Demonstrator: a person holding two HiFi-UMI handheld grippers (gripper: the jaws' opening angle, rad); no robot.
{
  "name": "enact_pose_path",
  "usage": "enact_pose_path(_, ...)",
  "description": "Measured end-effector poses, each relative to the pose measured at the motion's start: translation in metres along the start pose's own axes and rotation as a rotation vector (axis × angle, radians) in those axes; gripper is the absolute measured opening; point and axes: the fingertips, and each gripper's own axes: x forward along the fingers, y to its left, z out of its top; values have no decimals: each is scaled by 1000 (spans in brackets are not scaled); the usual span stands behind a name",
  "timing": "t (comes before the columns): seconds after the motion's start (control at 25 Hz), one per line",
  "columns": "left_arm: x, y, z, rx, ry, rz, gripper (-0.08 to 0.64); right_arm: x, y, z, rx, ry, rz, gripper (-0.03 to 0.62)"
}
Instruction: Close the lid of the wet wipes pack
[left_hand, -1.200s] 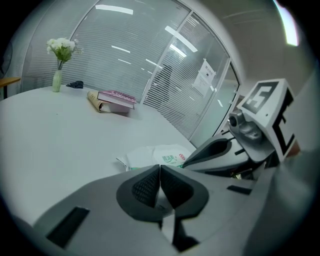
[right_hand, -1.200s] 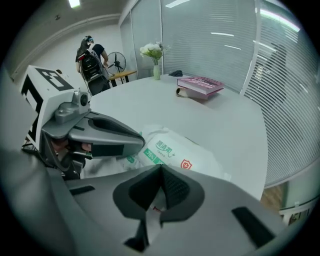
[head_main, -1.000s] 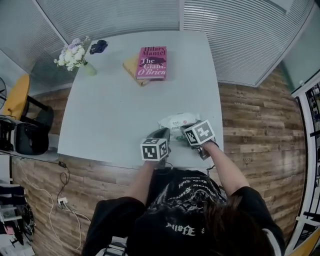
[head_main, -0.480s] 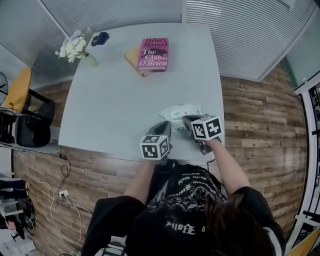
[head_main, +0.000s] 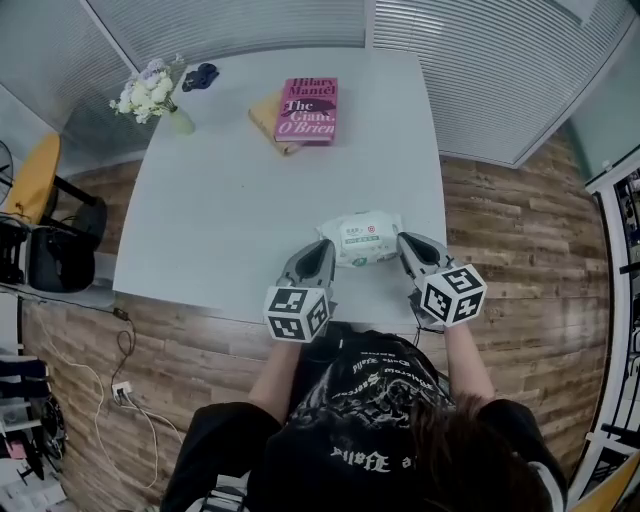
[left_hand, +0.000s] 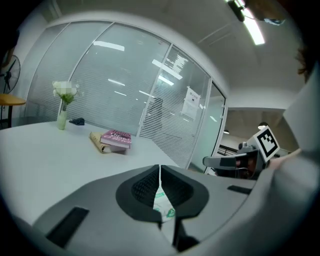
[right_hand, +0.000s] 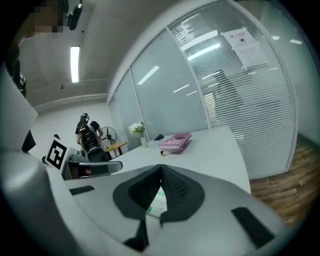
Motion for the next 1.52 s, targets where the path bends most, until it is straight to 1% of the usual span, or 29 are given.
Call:
enact_pose_path(0.12, -14, -6, 18, 45, -65, 8, 11, -23, -6, 15, 10, -98, -77, 0)
enact_pose_path(0.2, -23, -11, 29, 77, -103, 9, 11, -36, -7, 21, 4, -139, -118, -2)
enact_pose_path(0.32, -33, -19, 42, 143, -143, 5, 11, -44, -5, 23, -63, -148, -147, -2)
enact_pose_path(0.44, -38, -25, 52, 188, -172, 6, 11, -44, -4, 26, -86, -153, -149, -2)
enact_pose_path(0.6, -39, -27, 57, 186, -186, 14, 11, -45, 1, 28, -96, -164, -153, -2)
enact_pose_path(0.72, -38, -23, 55, 188, -175, 37, 11, -47, 3, 30, -119, -178, -163, -2)
enact_pose_path(0.84, -39, -22, 55, 188, -174, 43, 11, -49, 3, 30, -150, -171, -176, -2)
enact_pose_path(0.92, -38, -23, 59, 213, -178, 49, 11, -49, 2, 29, -168, -164, -184, -2)
enact_pose_path(1.04, -36, -25, 61, 272, -171, 58, 11, -47, 2, 29, -178, -162, -190, -2)
enact_pose_path(1.08, -36, -26, 62, 278, -170, 56, 11, -45, 2, 29, -184, -160, -191, -2)
enact_pose_path(1.32, -37, -23, 65, 252, -183, 53, 11, -41, 1, 30, -196, -153, -186, -3)
enact_pose_path(1.52, -37, -18, 65, 241, -181, 59, 11, -42, -6, 35, -210, -166, -232, -3)
